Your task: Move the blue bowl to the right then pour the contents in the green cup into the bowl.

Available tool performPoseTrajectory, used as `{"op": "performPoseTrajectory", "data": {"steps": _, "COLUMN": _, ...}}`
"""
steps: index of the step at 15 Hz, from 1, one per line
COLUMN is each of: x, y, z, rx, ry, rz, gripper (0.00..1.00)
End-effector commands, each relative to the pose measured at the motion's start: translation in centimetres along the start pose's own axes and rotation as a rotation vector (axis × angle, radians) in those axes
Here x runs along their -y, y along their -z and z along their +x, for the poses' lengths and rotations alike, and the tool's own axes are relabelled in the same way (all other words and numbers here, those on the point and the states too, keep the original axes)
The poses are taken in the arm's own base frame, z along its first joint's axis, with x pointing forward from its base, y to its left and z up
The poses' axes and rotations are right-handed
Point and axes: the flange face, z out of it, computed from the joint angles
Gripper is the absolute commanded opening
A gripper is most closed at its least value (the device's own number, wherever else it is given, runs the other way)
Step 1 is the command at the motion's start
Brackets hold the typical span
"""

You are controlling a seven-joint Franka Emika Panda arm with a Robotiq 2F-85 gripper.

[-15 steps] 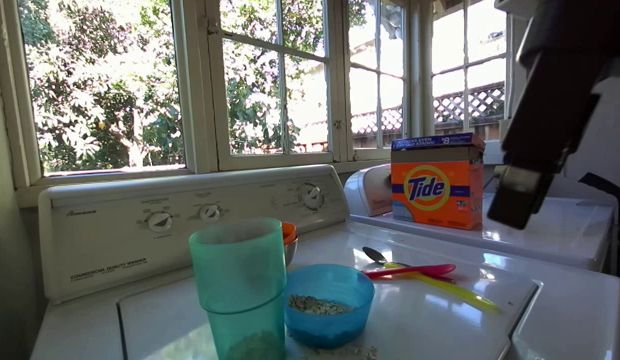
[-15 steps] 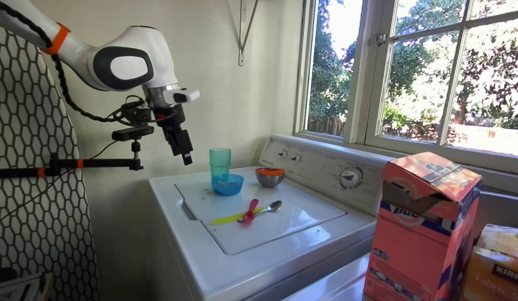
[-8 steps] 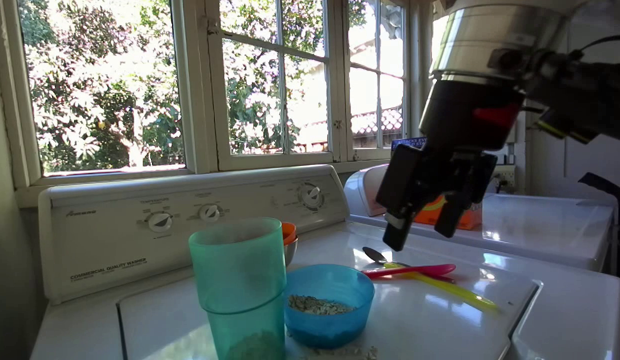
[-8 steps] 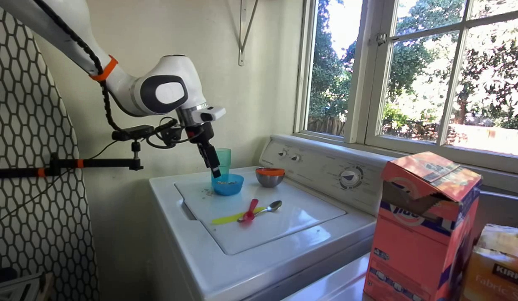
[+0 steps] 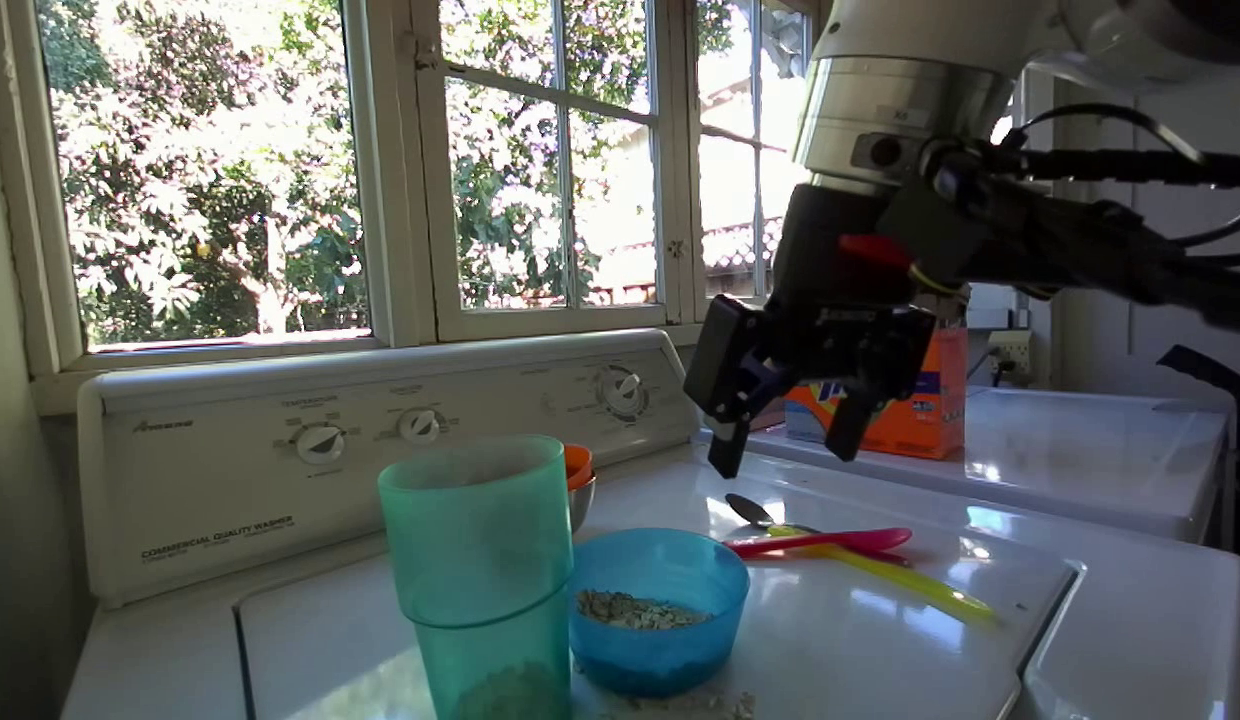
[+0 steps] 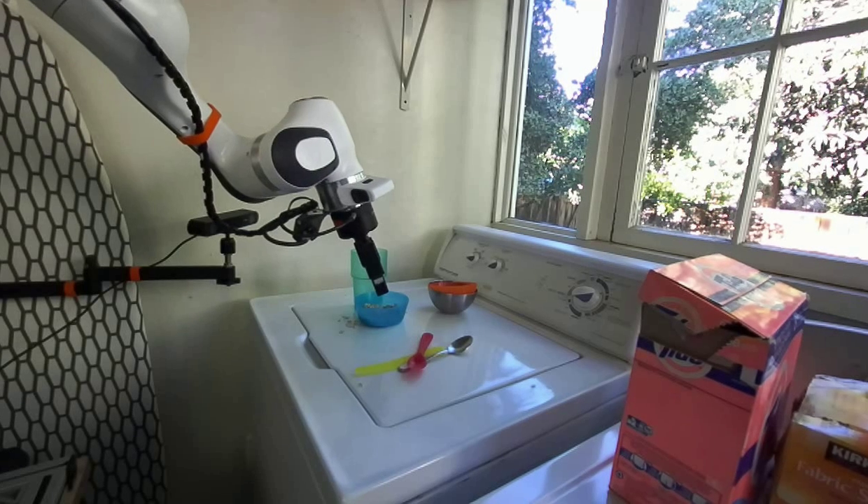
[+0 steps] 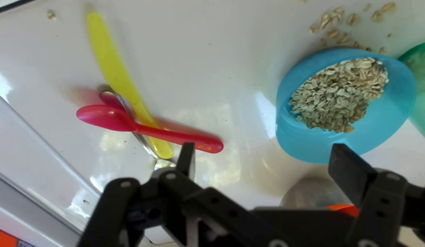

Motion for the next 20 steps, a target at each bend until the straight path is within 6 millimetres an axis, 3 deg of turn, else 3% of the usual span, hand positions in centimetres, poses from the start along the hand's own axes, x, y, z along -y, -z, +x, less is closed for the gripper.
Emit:
{"op": "performPoseTrajectory", "data": {"steps": 1, "x": 0.4, "y": -1.0, "z": 0.4, "rx": -0.003, "ry": -0.031, "rz": -0.021, "gripper": 1.00}}
{"op": "performPoseTrajectory", "data": {"steps": 12, "x": 3.3, "y": -5.4, "z": 1.4, "rx": 0.051, "ry": -0.067, "rz": -0.025, "gripper": 0.96}}
{"op": "performPoseTrajectory", "data": {"steps": 13, "x": 3.4, "y": -5.9, "z": 1.4, "rx": 0.054, "ry": -0.068, "rz": -0.022, "gripper": 0.89}}
{"op": "performPoseTrajectory", "data": {"steps": 14, "x": 3.7, "y": -6.7, "z": 1.4, "rx": 0.060, "ry": -0.065, "rz": -0.009, "gripper": 0.89}}
{"op": "performPoseTrajectory", "data": {"steps": 15, "x": 3.9, "y": -7.3, "z": 1.4, "rx": 0.070, "ry": -0.065, "rz": -0.012, "gripper": 0.79}}
{"op": "performPoseTrajectory", "data": {"steps": 16, "x": 4.0, "y": -7.8, "z": 1.4, "rx": 0.076, "ry": -0.065, "rz": -0.015, "gripper": 0.79}}
{"op": "performPoseTrajectory", "data": {"steps": 18, "x": 4.3, "y": -8.4, "z": 1.4, "rx": 0.085, "ry": -0.061, "rz": -0.018, "gripper": 0.55}}
{"op": "performPoseTrajectory", "data": {"steps": 20, "x": 4.5, "y": -8.8, "z": 1.5, "rx": 0.087, "ry": -0.059, "rz": -0.020, "gripper": 0.38}}
